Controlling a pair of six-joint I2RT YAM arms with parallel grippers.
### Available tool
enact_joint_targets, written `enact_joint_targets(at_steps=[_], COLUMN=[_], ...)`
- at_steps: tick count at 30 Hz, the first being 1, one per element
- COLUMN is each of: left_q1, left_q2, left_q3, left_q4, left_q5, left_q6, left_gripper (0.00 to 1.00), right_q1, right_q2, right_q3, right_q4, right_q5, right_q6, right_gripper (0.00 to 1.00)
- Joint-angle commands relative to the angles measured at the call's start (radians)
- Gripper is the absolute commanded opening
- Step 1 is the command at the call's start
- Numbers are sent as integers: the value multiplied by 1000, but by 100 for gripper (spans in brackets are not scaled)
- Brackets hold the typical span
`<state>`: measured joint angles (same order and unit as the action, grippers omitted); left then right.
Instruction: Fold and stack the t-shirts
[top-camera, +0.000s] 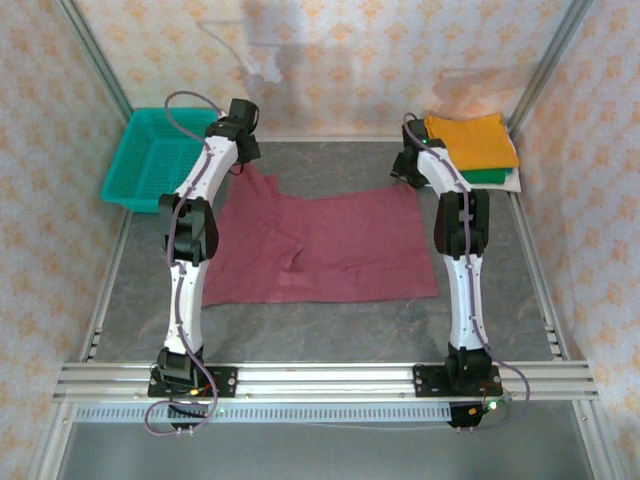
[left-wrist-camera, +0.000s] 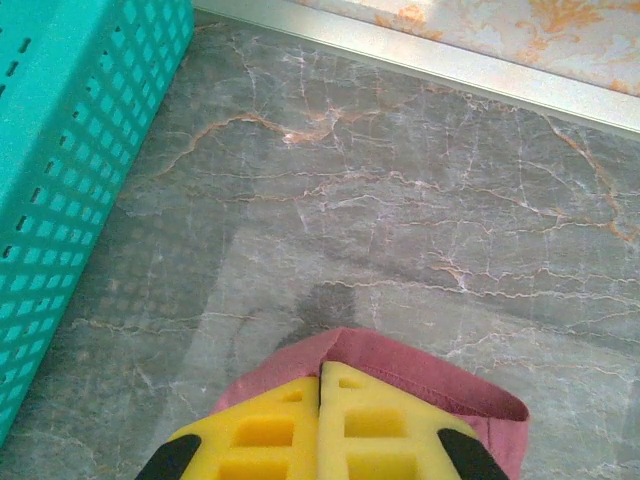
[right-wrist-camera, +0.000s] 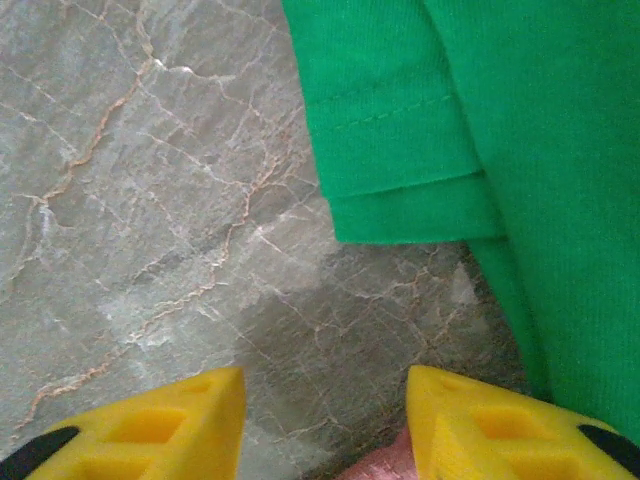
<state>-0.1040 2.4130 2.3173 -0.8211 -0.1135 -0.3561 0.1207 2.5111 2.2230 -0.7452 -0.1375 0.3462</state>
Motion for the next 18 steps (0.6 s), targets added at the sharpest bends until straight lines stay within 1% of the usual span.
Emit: enact_joint_targets(at_steps=[1, 2, 4, 6, 9, 11, 13, 15, 18], left_q1=[10, 10, 11, 13, 19, 24, 26, 26, 27], left_q2=[34, 43, 54, 67, 78, 80, 85, 94, 100], left_q3=[53, 67, 88, 106, 124, 127, 145, 179, 225], left_q4=[-8, -12, -17, -19, -22, -11, -10, -14, -29], left_q5=[-30, -29, -28, -24, -12, -4, 11, 22, 22], left_q6=[24, 25, 29, 31, 30, 29, 33, 45, 55], left_gripper=[0, 0, 0, 0, 0, 0, 0, 0, 0], right_q1=[-6, -5, -6, -6, -6, -6, -6, -6, -6], right_q2=[34, 37, 37, 38, 38, 34, 24, 6, -30], right_q3=[36, 39, 40, 49, 55, 58, 56, 53, 35], right_q4=[-50, -50, -47, -49, -56, -57, -55, -48, -24], right_q5=[-3, -2, -1, -3, 1, 0, 5, 10, 21], right_q6=[14, 16, 17, 15, 12, 10, 9, 8, 7], right_gripper=[39, 34, 29, 20, 13, 6, 5, 1, 0])
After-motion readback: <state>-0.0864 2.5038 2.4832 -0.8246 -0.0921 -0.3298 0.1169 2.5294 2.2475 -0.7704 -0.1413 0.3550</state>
